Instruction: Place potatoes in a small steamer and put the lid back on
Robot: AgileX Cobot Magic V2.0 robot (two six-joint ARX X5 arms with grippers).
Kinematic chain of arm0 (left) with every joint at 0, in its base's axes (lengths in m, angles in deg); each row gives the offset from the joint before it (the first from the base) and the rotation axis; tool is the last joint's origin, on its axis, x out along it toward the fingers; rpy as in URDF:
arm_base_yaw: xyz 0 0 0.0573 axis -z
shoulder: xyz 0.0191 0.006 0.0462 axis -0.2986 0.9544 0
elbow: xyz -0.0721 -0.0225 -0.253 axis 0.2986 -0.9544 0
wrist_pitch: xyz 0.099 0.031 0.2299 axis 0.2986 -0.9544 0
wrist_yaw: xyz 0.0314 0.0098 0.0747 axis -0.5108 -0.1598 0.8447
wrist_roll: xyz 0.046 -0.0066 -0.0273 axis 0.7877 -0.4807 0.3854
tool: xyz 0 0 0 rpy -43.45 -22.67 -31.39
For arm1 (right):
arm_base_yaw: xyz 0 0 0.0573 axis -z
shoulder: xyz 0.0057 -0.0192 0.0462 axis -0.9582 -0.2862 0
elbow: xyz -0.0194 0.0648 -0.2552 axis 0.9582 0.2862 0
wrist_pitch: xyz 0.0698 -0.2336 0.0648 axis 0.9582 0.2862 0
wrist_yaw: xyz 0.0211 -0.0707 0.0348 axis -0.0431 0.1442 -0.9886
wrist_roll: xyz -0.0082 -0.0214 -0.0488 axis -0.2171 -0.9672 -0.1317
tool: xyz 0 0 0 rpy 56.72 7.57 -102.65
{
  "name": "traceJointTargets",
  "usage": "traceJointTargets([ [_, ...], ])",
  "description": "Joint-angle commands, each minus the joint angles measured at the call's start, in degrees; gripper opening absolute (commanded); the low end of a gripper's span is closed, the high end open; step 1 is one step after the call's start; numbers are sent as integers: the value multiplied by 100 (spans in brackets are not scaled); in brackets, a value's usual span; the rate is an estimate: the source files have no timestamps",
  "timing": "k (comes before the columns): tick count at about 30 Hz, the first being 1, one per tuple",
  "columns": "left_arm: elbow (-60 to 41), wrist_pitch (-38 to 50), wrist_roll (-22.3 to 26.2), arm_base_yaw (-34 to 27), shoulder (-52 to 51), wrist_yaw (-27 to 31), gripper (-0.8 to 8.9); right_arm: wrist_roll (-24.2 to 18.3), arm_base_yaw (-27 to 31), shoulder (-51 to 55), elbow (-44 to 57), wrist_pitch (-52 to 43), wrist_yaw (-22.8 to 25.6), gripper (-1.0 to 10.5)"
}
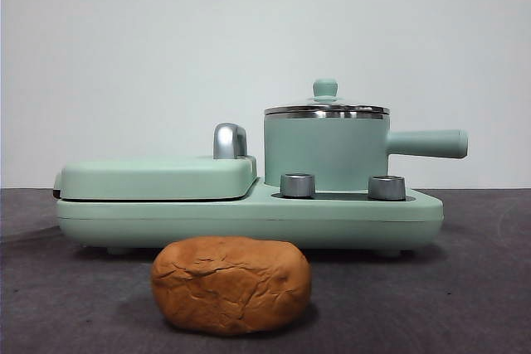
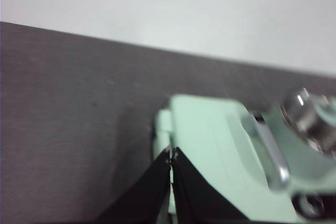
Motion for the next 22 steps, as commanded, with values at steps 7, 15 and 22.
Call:
traceJointTargets([
  [7, 173, -212, 2787, 866, 492, -1167, 9, -2218, -529, -885, -190, 411, -133, 14],
  [15, 173, 0, 3132, 1491, 586, -1167, 289, -3320, -964, -916, -190, 444, -131, 192],
  [22, 173, 553, 2721, 1742, 638, -1163, 308, -3145, -992, -914, -190, 402, -131, 249],
])
